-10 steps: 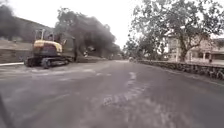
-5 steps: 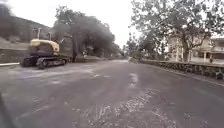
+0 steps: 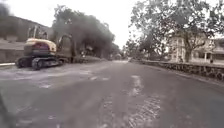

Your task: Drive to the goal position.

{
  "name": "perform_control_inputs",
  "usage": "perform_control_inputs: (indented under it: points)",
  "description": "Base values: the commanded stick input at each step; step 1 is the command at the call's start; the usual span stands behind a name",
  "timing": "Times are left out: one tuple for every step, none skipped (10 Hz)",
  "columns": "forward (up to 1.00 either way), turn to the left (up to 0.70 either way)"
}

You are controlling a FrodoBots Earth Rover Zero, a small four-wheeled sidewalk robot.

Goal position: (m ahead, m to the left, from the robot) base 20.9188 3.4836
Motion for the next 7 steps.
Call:
perform_control_inputs:
  points:
    - [0.7,0.0]
    - [0.7,0.0]
    - [0.7,0.0]
    - [0.7,0.0]
    - [0.7,0.0]
    - [0.7,0.0]
    - [0.7,0.0]
